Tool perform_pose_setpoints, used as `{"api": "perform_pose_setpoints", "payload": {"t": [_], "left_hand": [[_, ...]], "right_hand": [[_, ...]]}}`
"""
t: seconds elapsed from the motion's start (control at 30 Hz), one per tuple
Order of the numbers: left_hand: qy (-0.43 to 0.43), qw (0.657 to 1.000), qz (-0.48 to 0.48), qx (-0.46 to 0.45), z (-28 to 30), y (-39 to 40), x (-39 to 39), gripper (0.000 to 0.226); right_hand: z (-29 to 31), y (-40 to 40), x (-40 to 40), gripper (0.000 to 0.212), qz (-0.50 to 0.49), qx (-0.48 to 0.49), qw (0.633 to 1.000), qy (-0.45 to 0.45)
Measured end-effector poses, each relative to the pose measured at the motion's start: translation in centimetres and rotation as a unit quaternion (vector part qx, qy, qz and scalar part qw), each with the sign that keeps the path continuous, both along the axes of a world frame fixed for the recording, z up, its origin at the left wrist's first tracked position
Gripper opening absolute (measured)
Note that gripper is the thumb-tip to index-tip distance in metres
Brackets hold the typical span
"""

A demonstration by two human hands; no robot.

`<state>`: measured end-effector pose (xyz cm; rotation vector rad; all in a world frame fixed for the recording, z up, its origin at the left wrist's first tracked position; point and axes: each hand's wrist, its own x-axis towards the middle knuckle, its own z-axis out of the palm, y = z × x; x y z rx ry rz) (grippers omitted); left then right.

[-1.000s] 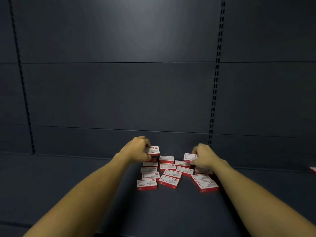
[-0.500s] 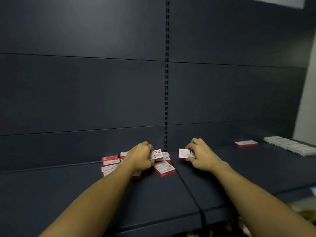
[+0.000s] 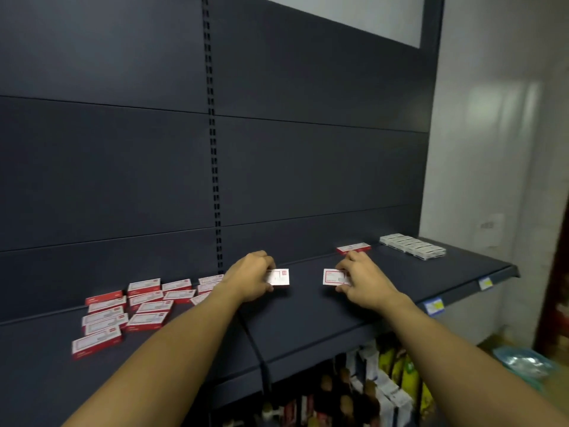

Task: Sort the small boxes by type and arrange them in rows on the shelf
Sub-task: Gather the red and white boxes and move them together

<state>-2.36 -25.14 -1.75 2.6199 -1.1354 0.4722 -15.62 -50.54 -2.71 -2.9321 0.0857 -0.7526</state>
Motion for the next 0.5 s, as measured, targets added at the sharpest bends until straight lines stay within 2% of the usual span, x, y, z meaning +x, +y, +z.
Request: {"api": "perform_pose_setpoints", "payload": {"t": [0.17, 0.5], "left_hand": [[-0.001, 1.0, 0.0, -0.005, 0.7, -4.9, -2.9, 0.039], [-0.005, 1.0, 0.008, -0.022, 0.8, -14.1, -9.8, 0.038]], "right_hand": [[0.4, -4.6, -3.9, 0.046, -0.046, -0.022, 0.999, 0.006], [1.0, -13.5, -11.4, 0.049, -0.093, -0.005, 0.996, 0.012]]}}
